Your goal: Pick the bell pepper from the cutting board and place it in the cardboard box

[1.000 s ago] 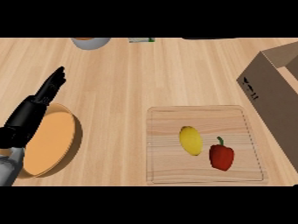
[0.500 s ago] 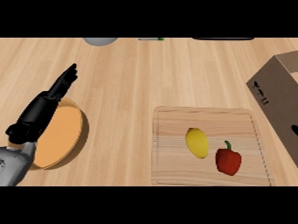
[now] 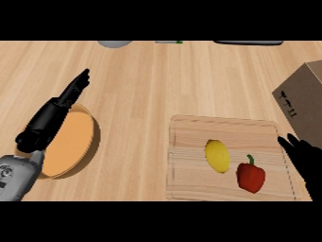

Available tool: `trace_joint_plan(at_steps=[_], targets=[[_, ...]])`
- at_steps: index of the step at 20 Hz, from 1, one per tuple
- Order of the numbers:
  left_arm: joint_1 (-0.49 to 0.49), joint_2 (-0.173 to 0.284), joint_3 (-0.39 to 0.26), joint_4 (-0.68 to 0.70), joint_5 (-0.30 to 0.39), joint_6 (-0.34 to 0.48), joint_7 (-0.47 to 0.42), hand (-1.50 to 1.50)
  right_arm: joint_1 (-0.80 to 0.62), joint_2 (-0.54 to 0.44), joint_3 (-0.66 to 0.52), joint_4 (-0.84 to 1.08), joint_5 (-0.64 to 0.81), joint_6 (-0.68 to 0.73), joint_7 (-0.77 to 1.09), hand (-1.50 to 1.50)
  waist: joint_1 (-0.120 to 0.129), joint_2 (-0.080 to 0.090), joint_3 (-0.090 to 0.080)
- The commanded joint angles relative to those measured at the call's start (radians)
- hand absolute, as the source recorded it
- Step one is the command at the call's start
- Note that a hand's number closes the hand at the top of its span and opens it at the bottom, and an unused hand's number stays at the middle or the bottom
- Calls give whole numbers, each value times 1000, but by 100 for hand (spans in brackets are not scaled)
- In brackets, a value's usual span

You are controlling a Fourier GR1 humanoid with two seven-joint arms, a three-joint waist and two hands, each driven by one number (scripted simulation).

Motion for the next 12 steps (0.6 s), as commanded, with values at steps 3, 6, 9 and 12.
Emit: trace_joint_plan(at_steps=[3, 6, 9, 12], targets=[[10, -6, 8, -42, -9, 1, 49, 0, -150, 181, 169, 78, 45, 110, 265, -150, -6, -5, 1], [1, -20, 11, 5, -29, 1, 28, 0, -173, 249, 227, 102, 80, 113, 306, -150, -24, -5, 1], [28, -16, 27, -8, -34, 3, 4, 0, -207, 252, 192, 171, 88, 138, 292, -150, -23, -7, 2], [26, -61, -4, -28, -74, 48, 41, 0, -183, 249, 199, 190, 138, 139, 263, -150, -35, -9, 3]])
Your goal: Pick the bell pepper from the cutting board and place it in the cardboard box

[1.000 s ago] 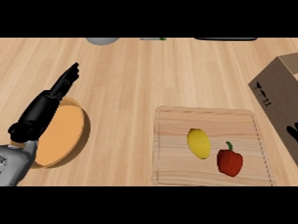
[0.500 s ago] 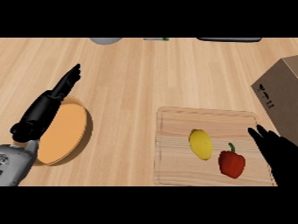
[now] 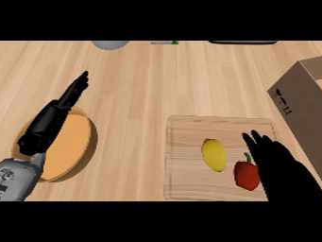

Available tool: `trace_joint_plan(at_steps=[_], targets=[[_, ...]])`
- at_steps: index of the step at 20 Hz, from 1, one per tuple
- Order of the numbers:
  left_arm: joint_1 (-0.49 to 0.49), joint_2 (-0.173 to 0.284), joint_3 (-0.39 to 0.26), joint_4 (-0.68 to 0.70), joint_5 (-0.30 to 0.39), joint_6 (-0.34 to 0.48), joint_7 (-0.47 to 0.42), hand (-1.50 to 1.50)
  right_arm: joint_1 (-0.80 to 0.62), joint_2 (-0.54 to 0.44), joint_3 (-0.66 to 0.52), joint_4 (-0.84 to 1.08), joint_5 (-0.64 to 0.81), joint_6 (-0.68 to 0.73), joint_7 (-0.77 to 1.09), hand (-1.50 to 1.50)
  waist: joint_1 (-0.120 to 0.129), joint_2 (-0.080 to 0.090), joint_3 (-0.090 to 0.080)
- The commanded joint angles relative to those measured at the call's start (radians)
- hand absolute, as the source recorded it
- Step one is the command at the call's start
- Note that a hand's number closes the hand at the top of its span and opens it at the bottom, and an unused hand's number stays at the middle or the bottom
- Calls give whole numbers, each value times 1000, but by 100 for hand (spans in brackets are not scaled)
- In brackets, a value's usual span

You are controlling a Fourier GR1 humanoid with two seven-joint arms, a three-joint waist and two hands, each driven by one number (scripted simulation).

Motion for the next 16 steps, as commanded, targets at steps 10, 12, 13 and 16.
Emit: trace_joint_plan(at_steps=[10, 12, 13, 16], targets=[[15, -19, 40, 5, -11, -27, 6, 0, -66, 154, 0, 232, 112, 135, 111, -150, -10, 1, 1], [4, -18, 58, 2, -18, -23, 11, 0, -41, 182, 19, 202, 150, 147, 144, -150, -15, -1, 1], [2, -1, 58, -40, -5, -50, 40, 0, -41, 199, 13, 230, 166, 132, 132, -150, -11, -2, 2], [14, -6, 86, 1, -14, -57, 2, 0, 1, 216, 20, 294, 239, 78, 52, -150, -12, -1, 2]])
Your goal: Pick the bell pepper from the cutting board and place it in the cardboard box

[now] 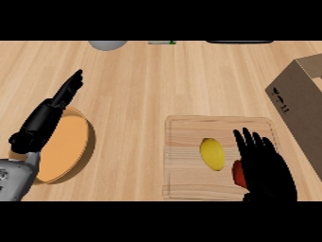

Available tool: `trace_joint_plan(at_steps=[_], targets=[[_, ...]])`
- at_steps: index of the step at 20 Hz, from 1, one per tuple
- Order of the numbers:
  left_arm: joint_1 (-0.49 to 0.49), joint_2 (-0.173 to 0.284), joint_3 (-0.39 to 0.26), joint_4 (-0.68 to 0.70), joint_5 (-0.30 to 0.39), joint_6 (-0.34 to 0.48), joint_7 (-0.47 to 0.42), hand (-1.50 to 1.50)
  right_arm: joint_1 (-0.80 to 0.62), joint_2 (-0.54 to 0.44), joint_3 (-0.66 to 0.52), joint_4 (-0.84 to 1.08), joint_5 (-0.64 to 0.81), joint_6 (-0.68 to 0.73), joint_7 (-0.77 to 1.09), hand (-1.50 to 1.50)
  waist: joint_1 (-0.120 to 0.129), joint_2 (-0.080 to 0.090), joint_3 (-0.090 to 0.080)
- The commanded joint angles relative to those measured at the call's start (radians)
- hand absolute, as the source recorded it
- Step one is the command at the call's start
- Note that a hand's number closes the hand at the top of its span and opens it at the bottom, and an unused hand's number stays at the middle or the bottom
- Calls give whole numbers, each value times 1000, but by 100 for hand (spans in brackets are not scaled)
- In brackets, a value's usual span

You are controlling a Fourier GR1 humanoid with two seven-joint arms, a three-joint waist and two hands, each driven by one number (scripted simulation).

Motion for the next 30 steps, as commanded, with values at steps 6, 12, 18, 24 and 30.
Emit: trace_joint_plan(at_steps=[6, 12, 18, 24, 30], targets=[[28, -5, 45, -61, -23, -40, 19, 0, 45, 107, -43, 167, 101, -13, -28, -150, 3, 0, 1], [31, -57, 54, -22, -59, -38, 8, 0, 35, 174, -72, 150, 153, 91, 40, -150, 0, 1, 0], [49, -75, 66, -91, -80, -54, 75, 0, 155, 138, -115, 139, 215, 53, -55, -150, -2, -1, 1], [-11, -99, 112, -42, -112, -105, 60, 0, 142, 162, -201, 245, 221, 37, -234, -150, -2, 1, 1], [48, -95, 140, -48, -114, -119, 12, 0, 126, 111, -153, 267, 337, -61, -374, 150, 0, 0, 1]])
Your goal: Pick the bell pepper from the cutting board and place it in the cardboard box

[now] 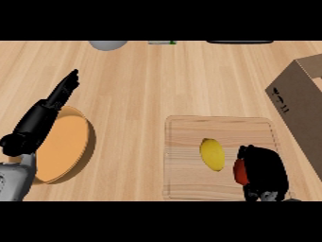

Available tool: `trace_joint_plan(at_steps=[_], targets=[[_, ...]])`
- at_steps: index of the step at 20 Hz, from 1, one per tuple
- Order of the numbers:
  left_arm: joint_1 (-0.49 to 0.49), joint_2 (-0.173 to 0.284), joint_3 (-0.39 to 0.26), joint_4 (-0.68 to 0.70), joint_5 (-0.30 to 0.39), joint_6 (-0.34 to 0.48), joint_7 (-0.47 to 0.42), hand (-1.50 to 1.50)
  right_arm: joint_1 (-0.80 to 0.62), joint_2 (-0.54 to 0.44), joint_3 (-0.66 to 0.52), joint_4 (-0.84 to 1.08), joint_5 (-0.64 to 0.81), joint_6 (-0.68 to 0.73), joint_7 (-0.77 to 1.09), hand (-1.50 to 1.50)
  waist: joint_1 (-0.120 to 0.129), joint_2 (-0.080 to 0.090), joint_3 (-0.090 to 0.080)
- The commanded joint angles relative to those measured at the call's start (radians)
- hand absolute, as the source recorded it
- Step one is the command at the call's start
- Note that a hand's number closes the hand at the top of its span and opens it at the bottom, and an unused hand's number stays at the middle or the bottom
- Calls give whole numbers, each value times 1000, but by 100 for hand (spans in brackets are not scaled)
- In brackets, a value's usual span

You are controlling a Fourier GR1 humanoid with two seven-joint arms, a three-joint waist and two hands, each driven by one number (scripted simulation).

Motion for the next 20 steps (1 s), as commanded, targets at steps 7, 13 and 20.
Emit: trace_joint_plan(at_steps=[7, 13, 20], targets=[[-69, -16, 50, 10, -2, -44, 69, 0, -88, 50, 30, 35, 172, -50, -75, 150, -1, 1, 1], [-37, -42, -8, -4, -40, -38, 3, 0, -436, 169, -237, 390, -69, -169, -301, 150, 51, 21, 3], [-24, -17, 51, 29, -22, -62, -14, 0, -633, 149, -251, 532, 57, -309, -401, 150, 14, 5, 1]])
